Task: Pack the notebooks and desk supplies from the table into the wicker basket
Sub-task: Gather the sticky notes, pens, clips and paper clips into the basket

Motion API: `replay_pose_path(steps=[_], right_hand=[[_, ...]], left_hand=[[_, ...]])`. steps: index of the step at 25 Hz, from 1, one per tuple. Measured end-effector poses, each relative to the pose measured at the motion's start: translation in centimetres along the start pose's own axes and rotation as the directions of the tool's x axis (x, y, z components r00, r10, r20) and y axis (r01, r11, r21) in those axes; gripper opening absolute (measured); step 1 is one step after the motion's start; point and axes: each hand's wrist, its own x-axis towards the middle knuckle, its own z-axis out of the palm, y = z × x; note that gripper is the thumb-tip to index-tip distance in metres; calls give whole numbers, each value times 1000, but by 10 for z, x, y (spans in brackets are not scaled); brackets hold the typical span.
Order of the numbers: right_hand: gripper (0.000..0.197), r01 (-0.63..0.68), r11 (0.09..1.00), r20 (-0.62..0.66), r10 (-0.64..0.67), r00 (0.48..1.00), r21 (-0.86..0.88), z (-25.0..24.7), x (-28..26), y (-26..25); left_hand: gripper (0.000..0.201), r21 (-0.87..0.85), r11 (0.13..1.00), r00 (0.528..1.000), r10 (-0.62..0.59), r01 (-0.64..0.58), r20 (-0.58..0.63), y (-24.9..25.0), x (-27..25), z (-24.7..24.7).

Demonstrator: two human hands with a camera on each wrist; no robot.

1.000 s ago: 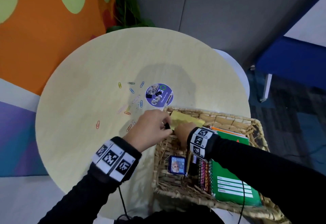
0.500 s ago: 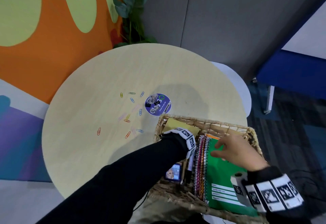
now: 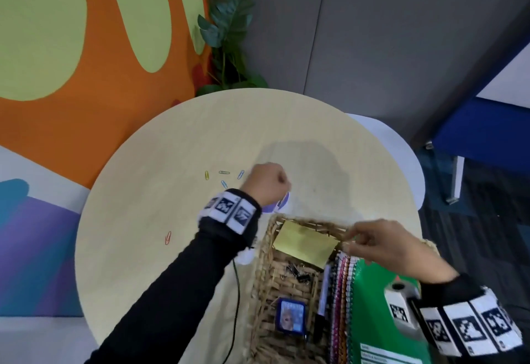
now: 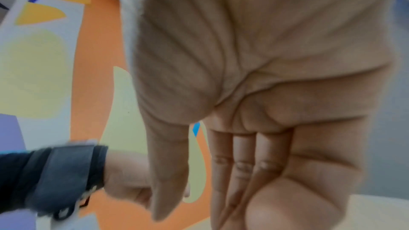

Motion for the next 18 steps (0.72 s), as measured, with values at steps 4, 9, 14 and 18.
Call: replay_pose_path(steps=[4,9,14,18], right_hand=[[10,119,986,-40,-124,991,-120,-38,63,-41],[15,180,934,108,-153,982,-308,-39,171,-77],[27,203,870,235,-104,967,-450,8,249,-89],[44,142,818,301,40,953,-558,52,282,-88]], left_hand=[[20,-5,987,965,-160,163,-207,-68,42,-7],[28,217,957,981,-195,194,-19,-101,77,30],[25,218,957,982,-188,190,-31,-114,90,48],[20,101,975,979,-188,196,-83,-119,86,43]])
